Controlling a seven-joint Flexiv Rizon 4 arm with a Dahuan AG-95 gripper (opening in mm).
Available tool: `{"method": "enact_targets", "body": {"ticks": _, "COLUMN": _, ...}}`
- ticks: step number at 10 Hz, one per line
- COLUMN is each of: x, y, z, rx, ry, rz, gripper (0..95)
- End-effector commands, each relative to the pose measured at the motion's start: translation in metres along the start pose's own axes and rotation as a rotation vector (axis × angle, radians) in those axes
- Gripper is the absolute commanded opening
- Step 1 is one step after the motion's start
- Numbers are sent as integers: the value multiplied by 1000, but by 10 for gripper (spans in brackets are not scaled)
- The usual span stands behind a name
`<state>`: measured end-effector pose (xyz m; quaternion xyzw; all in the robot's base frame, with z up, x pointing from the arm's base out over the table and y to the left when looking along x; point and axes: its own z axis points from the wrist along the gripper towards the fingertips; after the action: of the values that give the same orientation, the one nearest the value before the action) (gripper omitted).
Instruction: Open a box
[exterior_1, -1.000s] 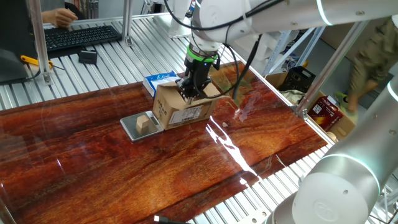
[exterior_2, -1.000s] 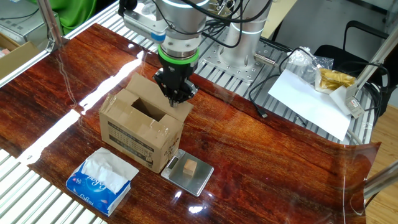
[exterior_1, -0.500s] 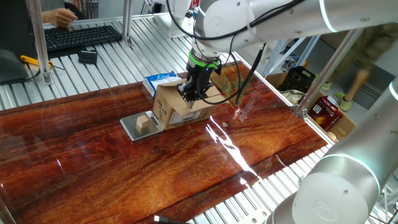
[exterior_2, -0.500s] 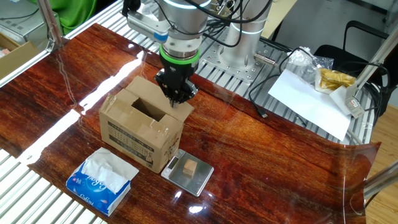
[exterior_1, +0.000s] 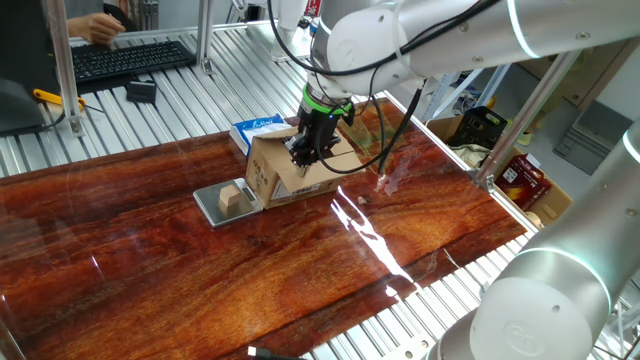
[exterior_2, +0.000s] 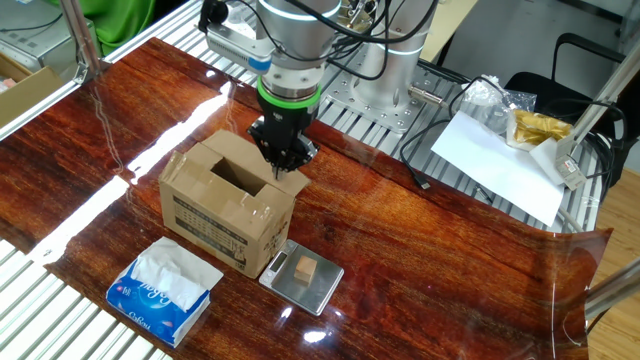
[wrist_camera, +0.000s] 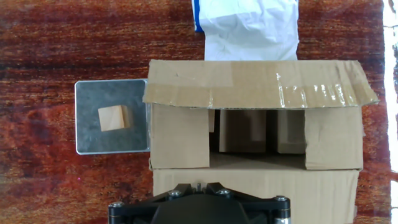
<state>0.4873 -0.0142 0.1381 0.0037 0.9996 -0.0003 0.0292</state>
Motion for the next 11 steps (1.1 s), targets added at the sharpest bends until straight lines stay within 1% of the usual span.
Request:
{"method": "enact_targets", "body": {"ticks": 1, "x": 0, "y": 0, "z": 0, "rx": -1, "ry": 0, "rz": 3, "gripper": 0}}
{"method": "enact_targets", "body": {"ticks": 6, "x": -1, "y": 1, "z": 5, "rx": -4, "ry": -9, "rz": 10, "gripper": 0}}
{"method": "enact_targets", "body": {"ticks": 8, "x": -1, "y": 1, "z": 5, "rx": -5, "ry": -9, "rz": 10, "gripper": 0}}
{"method": "enact_targets", "body": {"ticks": 11, "x": 0, "y": 0, "z": -1, "rx": -5, "ry": 3, "rz": 11, "gripper": 0}}
